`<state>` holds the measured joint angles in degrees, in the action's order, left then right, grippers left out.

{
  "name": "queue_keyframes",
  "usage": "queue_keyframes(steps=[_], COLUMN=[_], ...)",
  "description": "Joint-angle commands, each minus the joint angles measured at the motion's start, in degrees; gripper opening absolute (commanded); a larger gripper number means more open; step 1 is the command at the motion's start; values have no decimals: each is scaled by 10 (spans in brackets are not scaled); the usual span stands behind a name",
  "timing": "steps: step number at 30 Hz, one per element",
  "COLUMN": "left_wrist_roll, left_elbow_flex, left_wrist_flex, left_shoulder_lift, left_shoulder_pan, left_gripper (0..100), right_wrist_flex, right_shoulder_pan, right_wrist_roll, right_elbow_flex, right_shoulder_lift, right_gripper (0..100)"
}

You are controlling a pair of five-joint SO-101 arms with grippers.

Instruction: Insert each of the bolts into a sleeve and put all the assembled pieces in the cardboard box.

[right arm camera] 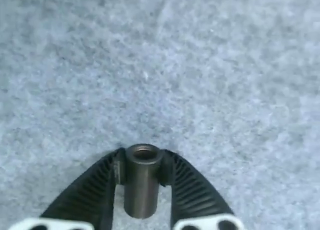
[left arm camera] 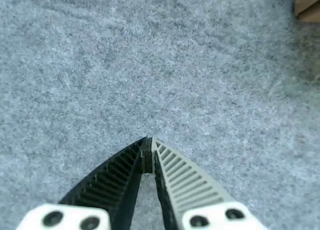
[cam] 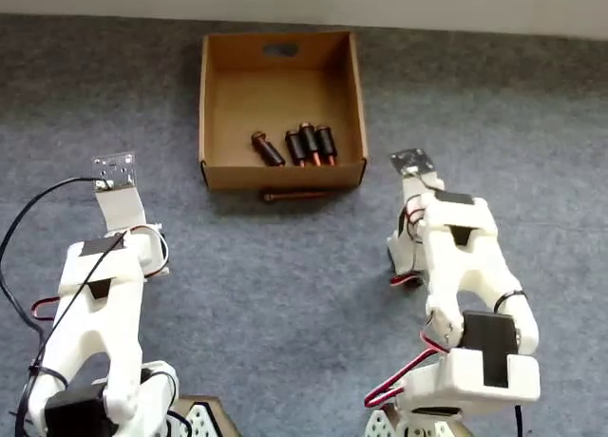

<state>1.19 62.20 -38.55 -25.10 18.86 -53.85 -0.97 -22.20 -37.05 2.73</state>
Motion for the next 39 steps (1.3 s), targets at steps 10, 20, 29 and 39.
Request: queue_keyframes(steps=[10,20,29,39], left_wrist_roll=[4,2,-62,-82], left_elbow_flex=[-7,-11,-269,-433], left_wrist_flex=[8,5,-300,-333], left_shoulder_lift=[0,0,1,126], left_shoulder_pan=[4,-26,-156,-285], left_gripper=[8,8,123,150], right_wrist_flex=[-71,131,213,215], right_shoulder_pan=[37,137,115,39], right_wrist_roll=[-4,113,213,214], right_elbow_flex=[-111,-357,-442,-487], right_shoulder_lift=[-429,-744,-753,-753], right_gripper=[5,5,5,5])
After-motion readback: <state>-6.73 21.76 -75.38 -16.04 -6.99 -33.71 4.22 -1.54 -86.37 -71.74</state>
